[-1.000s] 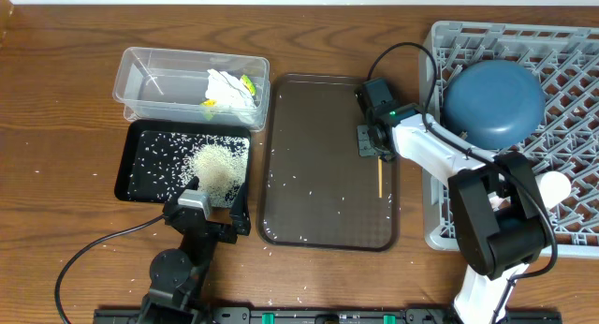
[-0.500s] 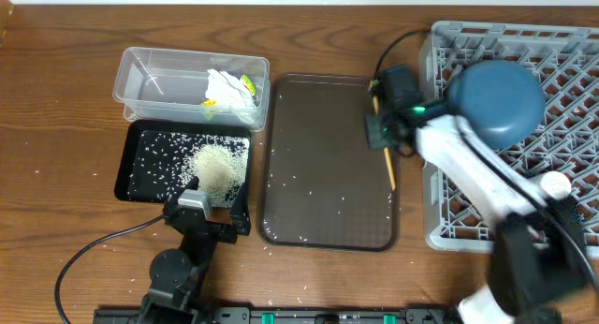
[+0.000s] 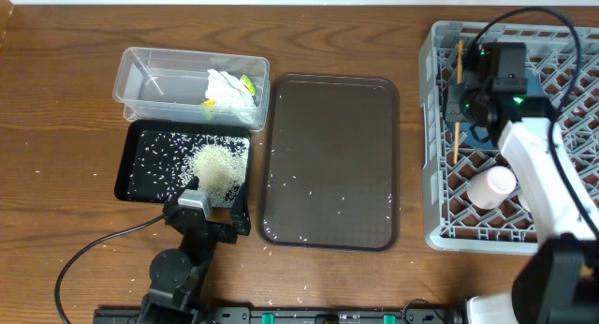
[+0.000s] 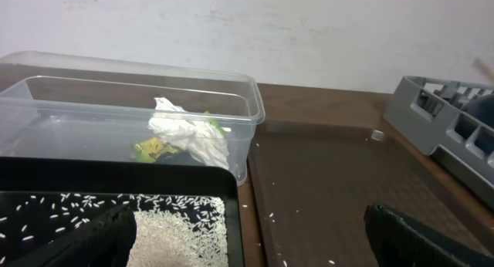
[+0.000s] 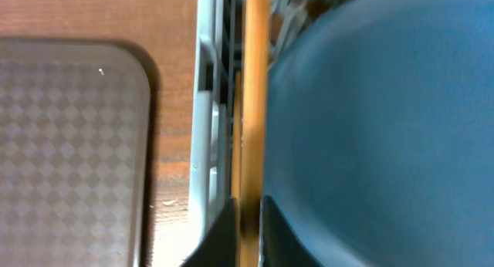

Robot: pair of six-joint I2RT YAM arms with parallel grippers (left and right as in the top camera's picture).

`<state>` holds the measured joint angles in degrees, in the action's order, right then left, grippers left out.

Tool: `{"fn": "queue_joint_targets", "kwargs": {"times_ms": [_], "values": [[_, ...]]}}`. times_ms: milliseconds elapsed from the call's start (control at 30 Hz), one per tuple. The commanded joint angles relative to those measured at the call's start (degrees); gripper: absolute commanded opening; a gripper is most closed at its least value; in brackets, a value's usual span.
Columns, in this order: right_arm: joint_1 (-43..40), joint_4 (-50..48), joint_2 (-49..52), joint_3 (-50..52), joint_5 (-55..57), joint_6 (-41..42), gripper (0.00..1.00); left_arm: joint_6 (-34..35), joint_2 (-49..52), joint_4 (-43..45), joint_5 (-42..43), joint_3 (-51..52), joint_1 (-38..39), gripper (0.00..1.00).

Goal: Sort waste into correct bins and load items into the dishwasher rack

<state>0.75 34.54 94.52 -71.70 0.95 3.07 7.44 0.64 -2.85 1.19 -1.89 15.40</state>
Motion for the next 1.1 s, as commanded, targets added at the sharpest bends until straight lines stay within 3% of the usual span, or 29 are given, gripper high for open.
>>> {"fn": "queue_joint_targets", "kwargs": {"times_ms": [0,133,333,367,400,767,1067], "values": [[0.2,-0.1,1.8,0.1,-1.4,-1.4,0.33,-0.6,-0.3,-1.0,-0.3,1.7,-0.3,0.97],[0.2,2.2,-2.4,-0.4,-6.7,-0.1,0.41,-0.5,-0.3,-1.0,-0.3,1.7,-0.3,0.97],[2.1,8.0,-18.1,-0.5,-15.5,1.2,0.57,-0.5,-0.3,-1.0,-0.3,1.7,-0.3,0.97],[2.8,8.9,-20.9,-0.5,-16.0,1.2,0.71,-0.6,-0.2,-1.0,-0.3,1.7,-0.3,0.97],[3.6,10.0,-24.0,-0.5,-16.3,1.2,0.99,-0.6,-0.3,-1.0,-0.3,1.7,-0.3,0.97],[8.4,22.2,-48.1,-0.5,-24.9,1.0,0.99,-0.6,-0.3,-1.0,-0.3,1.7,-0.3,0.97],[8.4,33.0,-59.2,-0.1,-8.8,-2.0,0.99,-0.5,-0.3,-1.0,-0.3,1.7,-0.3,0.97]]}}
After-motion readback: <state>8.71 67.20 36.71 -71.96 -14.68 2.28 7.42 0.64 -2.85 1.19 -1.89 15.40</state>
